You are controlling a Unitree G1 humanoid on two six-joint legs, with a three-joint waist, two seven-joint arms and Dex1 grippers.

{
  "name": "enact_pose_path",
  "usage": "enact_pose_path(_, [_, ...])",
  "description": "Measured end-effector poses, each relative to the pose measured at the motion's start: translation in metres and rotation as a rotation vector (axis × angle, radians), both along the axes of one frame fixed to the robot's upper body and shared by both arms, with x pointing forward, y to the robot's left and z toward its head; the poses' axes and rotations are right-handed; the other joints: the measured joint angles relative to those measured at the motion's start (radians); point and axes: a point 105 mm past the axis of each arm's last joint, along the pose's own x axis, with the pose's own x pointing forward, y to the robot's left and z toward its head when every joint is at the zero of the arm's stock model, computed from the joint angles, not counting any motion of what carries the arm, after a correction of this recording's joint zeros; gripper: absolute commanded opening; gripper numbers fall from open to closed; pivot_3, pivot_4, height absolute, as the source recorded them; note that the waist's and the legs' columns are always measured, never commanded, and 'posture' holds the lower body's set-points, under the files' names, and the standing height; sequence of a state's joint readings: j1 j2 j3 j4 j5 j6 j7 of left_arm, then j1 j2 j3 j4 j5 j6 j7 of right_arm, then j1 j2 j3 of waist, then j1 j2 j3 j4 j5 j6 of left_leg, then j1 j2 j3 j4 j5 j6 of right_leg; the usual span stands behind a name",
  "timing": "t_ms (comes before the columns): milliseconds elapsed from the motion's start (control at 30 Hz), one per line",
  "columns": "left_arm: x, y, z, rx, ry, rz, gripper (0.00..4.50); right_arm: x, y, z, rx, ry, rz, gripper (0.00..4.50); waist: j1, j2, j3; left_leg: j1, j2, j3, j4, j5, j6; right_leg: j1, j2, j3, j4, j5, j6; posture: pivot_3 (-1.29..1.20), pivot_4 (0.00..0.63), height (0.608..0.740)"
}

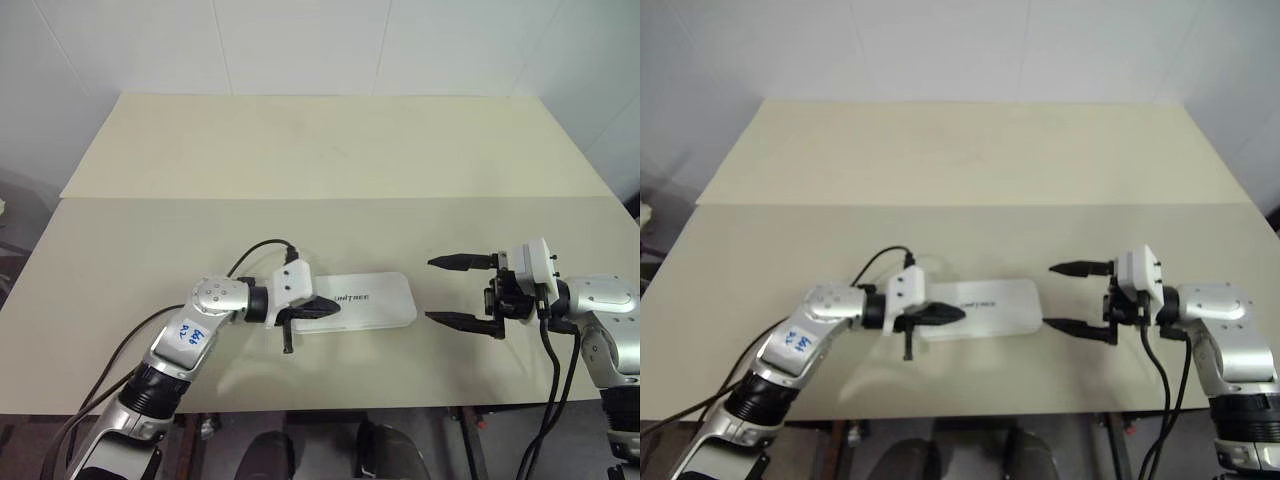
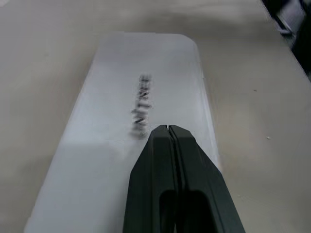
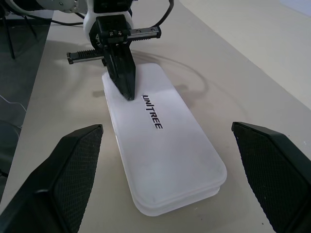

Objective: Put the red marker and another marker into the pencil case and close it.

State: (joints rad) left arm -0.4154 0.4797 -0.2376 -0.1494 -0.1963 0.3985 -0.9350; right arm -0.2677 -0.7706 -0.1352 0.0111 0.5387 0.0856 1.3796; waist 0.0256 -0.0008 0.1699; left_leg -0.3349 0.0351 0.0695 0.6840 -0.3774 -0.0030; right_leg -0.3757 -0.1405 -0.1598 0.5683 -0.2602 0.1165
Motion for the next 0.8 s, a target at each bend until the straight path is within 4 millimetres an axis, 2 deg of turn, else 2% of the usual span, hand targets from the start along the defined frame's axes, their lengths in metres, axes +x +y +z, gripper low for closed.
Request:
enact_pose_path(133, [0.007, 0.014, 0.024, -0.130, -0.041, 0.045, 0.04, 0.007, -0.001, 0.005, 0.006, -0.017, -0.006, 4.50, -0.001, 0.000, 0.000, 0.000, 0.000, 0.000, 0.000, 0.000, 0.000, 0.000, 0.000, 0.000, 0.000, 0.000, 0.000, 0.00, 0.150, 0.740])
enact_pose_path(233, [0.005, 0.031, 0.041, -0.217, -0.086, 0.062, 0.04, 0.012, -0.001, 0.008, 0.011, -0.029, -0.008, 4.50, -0.002, 0.000, 0.000, 0.000, 0.000, 0.000, 0.000, 0.000, 0.000, 0.000, 0.000, 0.000, 0.000, 0.000, 0.000, 0.00, 0.150, 0.740])
enact_pose_path(267, [0.003, 0.035, 0.044, -0.231, -0.093, 0.063, 0.21, 0.013, -0.002, 0.007, 0.012, -0.026, -0.012, 4.50, -0.002, 0.000, 0.000, 0.000, 0.000, 0.000, 0.000, 0.000, 0.000, 0.000, 0.000, -0.001, 0.000, 0.000, 0.000, 0.00, 0.150, 0.740])
enact_pose_path(333, [-0.003, 0.046, 0.048, -0.250, -0.097, 0.059, 0.60, 0.016, -0.002, 0.008, 0.015, -0.025, -0.010, 4.50, -0.002, 0.000, 0.000, -0.001, 0.000, 0.000, -0.001, 0.000, 0.000, 0.000, 0.000, -0.001, 0.000, 0.000, 0.000, 0.00, 0.150, 0.740])
enact_pose_path(433, [-0.012, 0.060, 0.047, -0.257, -0.078, 0.058, 1.60, 0.018, -0.001, 0.008, 0.013, -0.031, -0.011, 4.50, -0.001, 0.000, 0.000, -0.001, 0.000, -0.001, -0.001, 0.000, 0.000, -0.001, 0.000, -0.001, -0.001, 0.000, 0.000, 0.00, 0.150, 0.740])
enact_pose_path(700, [-0.027, 0.067, 0.049, -0.288, -0.091, 0.064, 4.43, 0.017, 0.001, 0.010, 0.023, -0.042, 0.015, 4.50, -0.001, 0.000, 0.000, -0.001, 0.000, -0.001, -0.001, 0.000, 0.000, -0.001, 0.000, 0.000, -0.001, 0.000, 0.000, 0.00, 0.150, 0.740])
enact_pose_path(800, [-0.029, 0.067, 0.055, -0.304, -0.109, 0.060, 4.47, 0.015, 0.000, 0.009, 0.021, -0.036, 0.021, 4.50, -0.001, 0.000, 0.000, -0.001, 0.000, -0.001, -0.001, 0.000, 0.000, 0.000, 0.000, 0.000, 0.000, 0.000, 0.000, 0.00, 0.150, 0.740])
